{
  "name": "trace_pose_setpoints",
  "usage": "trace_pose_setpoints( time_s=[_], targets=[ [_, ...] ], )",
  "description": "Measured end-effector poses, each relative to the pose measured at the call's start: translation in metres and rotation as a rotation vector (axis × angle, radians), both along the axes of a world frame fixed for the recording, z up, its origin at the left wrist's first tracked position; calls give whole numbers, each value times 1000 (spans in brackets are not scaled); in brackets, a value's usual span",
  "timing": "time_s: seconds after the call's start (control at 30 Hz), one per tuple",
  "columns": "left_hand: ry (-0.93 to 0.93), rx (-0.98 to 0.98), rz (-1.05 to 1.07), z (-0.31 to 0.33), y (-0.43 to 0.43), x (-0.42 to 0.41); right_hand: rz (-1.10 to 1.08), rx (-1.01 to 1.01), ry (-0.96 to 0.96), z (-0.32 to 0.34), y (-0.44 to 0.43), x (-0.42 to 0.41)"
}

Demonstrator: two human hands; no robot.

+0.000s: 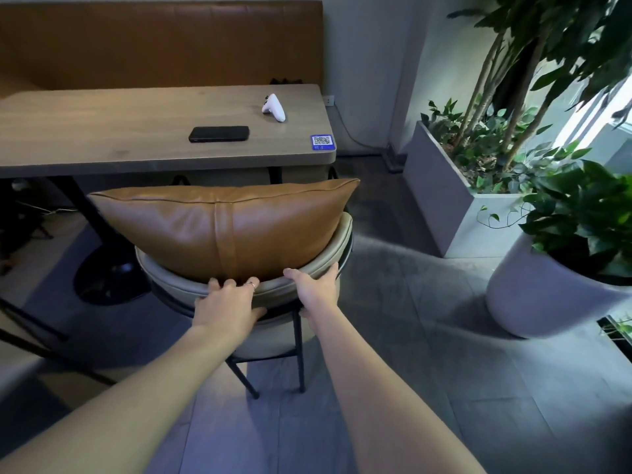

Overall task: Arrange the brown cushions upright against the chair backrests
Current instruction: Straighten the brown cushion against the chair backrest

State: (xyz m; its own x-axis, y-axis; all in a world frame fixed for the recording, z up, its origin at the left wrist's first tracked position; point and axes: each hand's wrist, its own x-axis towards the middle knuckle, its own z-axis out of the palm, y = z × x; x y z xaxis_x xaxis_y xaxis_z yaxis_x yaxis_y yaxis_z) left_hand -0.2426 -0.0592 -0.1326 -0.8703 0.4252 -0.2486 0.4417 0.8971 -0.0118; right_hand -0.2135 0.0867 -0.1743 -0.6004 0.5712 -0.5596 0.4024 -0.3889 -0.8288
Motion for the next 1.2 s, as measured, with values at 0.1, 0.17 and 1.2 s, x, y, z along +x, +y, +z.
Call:
trace_pose_setpoints(
  time_s=[0.1, 0.17, 1.2],
  targets=[
    [-28, -4, 52, -3, 6, -6, 8, 0, -1, 1, 2, -1],
    [-32, -5, 57, -2, 8, -8, 6, 7, -8, 2, 1, 0],
    [63, -114, -74, 8, -12, -17, 75, 220, -102, 19, -27, 11]
  ],
)
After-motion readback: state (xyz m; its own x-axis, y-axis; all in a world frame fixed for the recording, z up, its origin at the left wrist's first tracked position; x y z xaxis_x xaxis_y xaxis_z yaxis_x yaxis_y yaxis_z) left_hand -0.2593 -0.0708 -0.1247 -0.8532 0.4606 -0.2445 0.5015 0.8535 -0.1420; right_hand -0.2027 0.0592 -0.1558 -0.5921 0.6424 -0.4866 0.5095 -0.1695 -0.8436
